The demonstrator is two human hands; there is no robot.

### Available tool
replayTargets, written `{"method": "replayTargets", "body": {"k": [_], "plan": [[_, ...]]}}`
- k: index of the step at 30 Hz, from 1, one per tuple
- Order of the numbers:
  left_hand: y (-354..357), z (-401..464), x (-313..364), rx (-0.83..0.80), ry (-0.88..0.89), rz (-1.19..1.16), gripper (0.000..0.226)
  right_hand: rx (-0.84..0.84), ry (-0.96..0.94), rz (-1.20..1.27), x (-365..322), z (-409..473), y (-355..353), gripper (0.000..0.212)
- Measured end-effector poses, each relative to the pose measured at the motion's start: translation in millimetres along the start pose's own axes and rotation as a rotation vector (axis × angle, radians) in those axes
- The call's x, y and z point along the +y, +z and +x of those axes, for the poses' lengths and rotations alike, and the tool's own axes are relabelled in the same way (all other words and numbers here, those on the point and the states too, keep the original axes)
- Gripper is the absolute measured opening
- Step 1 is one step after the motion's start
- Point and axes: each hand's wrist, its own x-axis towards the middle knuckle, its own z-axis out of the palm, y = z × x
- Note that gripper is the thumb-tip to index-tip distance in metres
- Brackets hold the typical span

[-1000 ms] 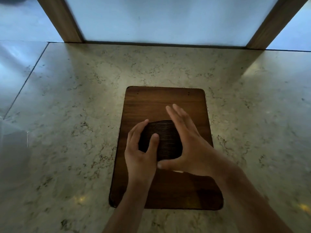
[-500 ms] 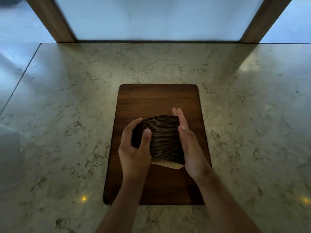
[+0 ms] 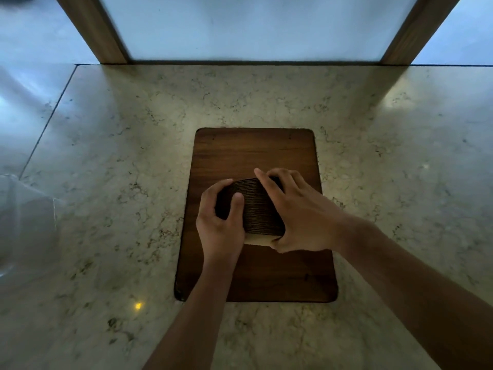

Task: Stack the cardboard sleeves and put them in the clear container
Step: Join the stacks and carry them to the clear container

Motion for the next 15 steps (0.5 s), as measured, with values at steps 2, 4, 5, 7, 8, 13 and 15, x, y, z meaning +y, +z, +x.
{"method": "replayTargets", "body": {"k": [2, 4, 5, 7, 8, 13, 15], "plan": [[-1, -1, -1, -0.03, 0.005, 0.017, 0.029, 0.006, 0.006, -0.008, -2, 2, -1, 0.133], [-10, 0, -2, -0.141, 0.047, 0.024, 0.043, 0.011, 0.005, -0.021, -1, 5, -2, 0.127], [-18, 2, -3, -0.252, 0.078, 0.032, 0.058, 0.015, 0.001, -0.012, -1, 6, -3, 0.123], [-35, 10, -5, -0.503, 0.15, 0.136, 0.094, 0.022, -0.009, 0.014, 1, 9, -4, 0.117], [-43, 16, -5, -0.606, 0.179, 0.236, 0.112, 0.022, -0.014, 0.019, 2, 9, -5, 0.116], [-55, 36, -4, -0.718, 0.314, 0.522, 0.13, 0.012, -0.026, -0.003, 1, 10, -5, 0.116], [-54, 36, -4, -0.698, 0.317, 0.506, 0.124, 0.01, -0.027, -0.059, -3, 11, -5, 0.117]]}}
